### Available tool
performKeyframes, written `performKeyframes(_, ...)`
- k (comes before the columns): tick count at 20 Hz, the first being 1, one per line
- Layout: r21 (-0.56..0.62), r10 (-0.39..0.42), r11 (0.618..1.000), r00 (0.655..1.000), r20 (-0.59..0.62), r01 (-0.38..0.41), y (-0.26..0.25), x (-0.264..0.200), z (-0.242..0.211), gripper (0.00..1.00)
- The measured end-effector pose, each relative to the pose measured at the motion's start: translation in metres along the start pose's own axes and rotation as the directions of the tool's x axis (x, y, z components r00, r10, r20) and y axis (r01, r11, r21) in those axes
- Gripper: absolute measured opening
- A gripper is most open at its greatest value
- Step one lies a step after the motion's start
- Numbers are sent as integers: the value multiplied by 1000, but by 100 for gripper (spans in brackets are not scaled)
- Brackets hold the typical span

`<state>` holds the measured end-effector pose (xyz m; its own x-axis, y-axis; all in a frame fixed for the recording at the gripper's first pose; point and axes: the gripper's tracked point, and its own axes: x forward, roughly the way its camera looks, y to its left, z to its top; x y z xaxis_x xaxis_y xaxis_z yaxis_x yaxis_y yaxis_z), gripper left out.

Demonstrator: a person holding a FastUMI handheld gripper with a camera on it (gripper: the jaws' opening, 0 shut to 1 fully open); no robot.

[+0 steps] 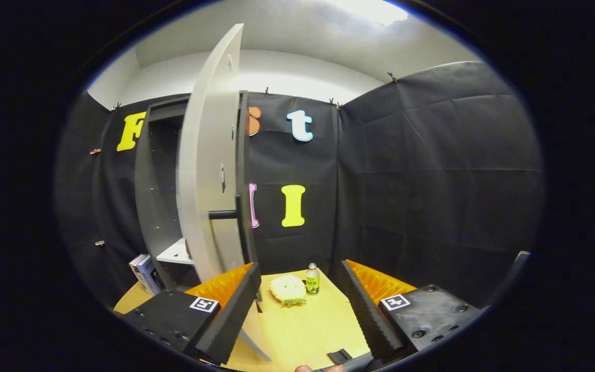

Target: Open the shoe cabinet door, grab the shoes and put them into the shoe cabinet, then close the shoe cabinet door.

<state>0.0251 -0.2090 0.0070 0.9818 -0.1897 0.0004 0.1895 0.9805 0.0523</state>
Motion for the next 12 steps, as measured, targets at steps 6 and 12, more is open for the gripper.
performKeyframes(6,-19,10,1000,1000,-11,-10,5,15,1,97)
performKeyframes(12,9,-26,1000,1000,-17,26,7,15,0,96)
